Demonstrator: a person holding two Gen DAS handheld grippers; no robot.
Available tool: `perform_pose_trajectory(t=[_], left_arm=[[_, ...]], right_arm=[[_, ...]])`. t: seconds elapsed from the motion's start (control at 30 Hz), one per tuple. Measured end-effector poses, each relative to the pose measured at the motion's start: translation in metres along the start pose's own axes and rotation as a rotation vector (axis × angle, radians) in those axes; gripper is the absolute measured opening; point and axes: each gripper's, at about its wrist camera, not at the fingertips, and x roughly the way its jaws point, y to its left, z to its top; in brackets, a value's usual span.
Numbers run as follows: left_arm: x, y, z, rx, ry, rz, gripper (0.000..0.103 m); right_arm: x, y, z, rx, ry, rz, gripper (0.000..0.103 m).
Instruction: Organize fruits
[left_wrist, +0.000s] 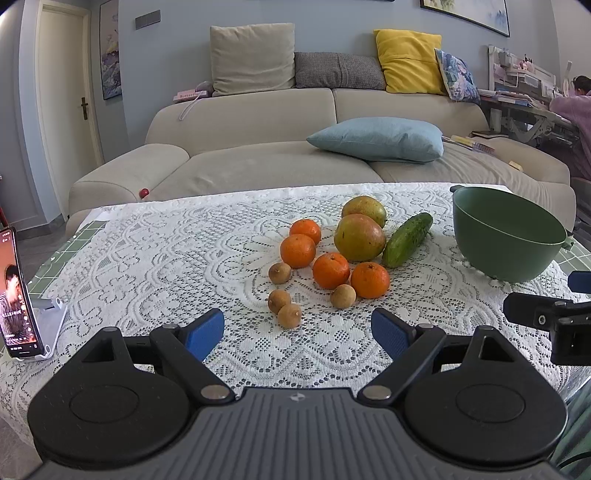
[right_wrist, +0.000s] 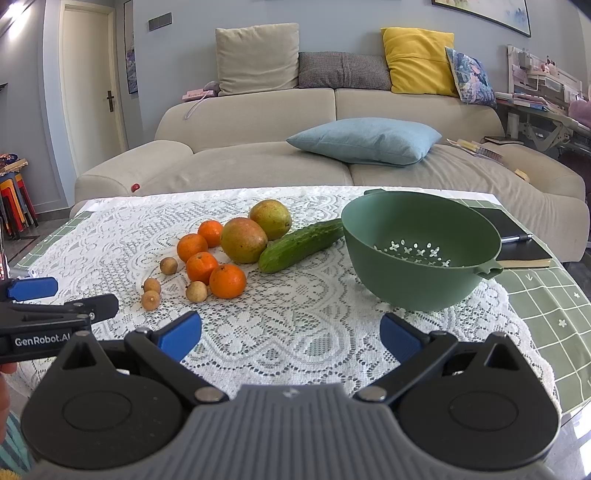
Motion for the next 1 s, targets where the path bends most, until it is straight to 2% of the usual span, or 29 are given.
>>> perform_pose_trajectory(t=[1.0], left_arm=[[0.0016, -0.0007, 0.0026, -0.008, 0.015, 0.004, 0.103]], right_arm=[[0.0017, 0.0014, 0.0013, -0.011, 0.008, 0.005, 0.099]])
